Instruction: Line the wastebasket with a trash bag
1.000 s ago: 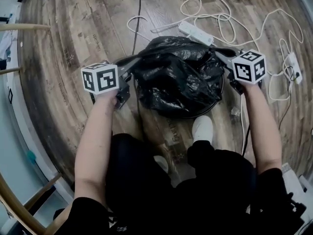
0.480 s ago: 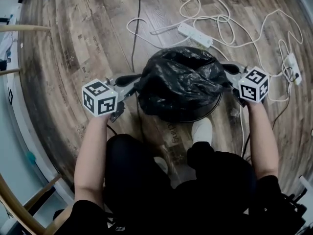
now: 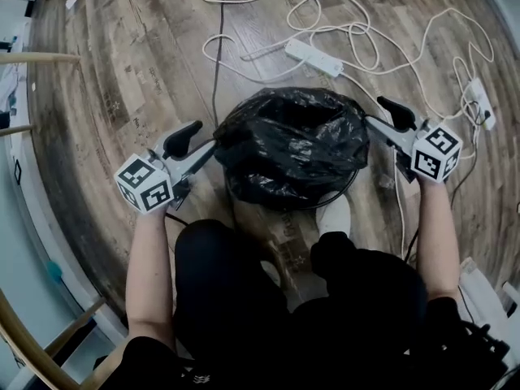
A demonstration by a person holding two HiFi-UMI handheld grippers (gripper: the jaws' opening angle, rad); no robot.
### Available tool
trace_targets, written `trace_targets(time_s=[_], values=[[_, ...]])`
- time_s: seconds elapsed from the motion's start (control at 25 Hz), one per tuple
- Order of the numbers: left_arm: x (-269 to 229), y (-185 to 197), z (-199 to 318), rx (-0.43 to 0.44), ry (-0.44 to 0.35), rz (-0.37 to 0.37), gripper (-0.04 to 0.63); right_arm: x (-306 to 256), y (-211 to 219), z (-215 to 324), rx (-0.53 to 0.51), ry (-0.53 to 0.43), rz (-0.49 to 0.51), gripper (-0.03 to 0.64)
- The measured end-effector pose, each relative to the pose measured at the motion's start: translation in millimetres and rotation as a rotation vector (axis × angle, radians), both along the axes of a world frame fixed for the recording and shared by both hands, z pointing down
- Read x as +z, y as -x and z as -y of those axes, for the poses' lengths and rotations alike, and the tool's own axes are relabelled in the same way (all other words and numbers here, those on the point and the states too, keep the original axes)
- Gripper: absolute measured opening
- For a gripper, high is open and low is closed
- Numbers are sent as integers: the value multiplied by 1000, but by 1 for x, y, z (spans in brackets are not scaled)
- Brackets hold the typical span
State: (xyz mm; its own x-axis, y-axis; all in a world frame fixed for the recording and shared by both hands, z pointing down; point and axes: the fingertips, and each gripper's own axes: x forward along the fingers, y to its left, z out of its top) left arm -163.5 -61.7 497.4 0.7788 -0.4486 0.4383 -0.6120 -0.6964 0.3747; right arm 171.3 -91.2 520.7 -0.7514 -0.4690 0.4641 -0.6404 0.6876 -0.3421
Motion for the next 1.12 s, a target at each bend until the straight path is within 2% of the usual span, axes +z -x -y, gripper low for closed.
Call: trace_targets(time_s=[0.08, 0.16, 0.2, 0.28, 0.4, 0.48, 0.68, 0.72, 0.76, 0.8, 0.88, 1.0, 1.12], values=[[-11, 12, -4, -25, -19, 3, 236, -20, -16, -7, 29, -51, 10, 239], [-26, 20, -7, -43, -42, 14, 236, -47, -21, -20, 19, -96, 66, 239], [-35, 22, -9, -42, -62, 13, 236, -61, -17, -31, -16, -115, 106, 239], [-60, 20, -15, -21, -114, -8, 236, -87, 5, -59, -152, -133, 178, 239], [-96, -2, -25, 91, -170, -28, 236, -105, 50, -98, -386, -132, 176, 239], [-108, -28, -28, 206, -187, -17, 247, -104, 68, -114, -475, -116, 122, 239], [-116, -79, -19, 363, -171, -72, 256, -86, 92, -122, -507, -34, 39, 239], [-113, -87, -18, 394, -163, -71, 256, -85, 97, -124, -510, -34, 18, 228], [-109, -95, -19, 429, -149, -65, 255, -87, 101, -127, -516, -42, -6, 174], [-104, -103, -21, 463, -129, -59, 255, -90, 104, -129, -521, -55, -26, 69], [-96, -116, -28, 518, -80, -54, 235, -100, 107, -133, -525, -81, -39, 11], [-83, -122, -40, 557, -38, -7, 235, -108, 107, -138, -567, -119, -42, 6], [-74, -120, -36, 546, -66, 64, 235, -115, 107, -140, -632, -185, -45, 6]])
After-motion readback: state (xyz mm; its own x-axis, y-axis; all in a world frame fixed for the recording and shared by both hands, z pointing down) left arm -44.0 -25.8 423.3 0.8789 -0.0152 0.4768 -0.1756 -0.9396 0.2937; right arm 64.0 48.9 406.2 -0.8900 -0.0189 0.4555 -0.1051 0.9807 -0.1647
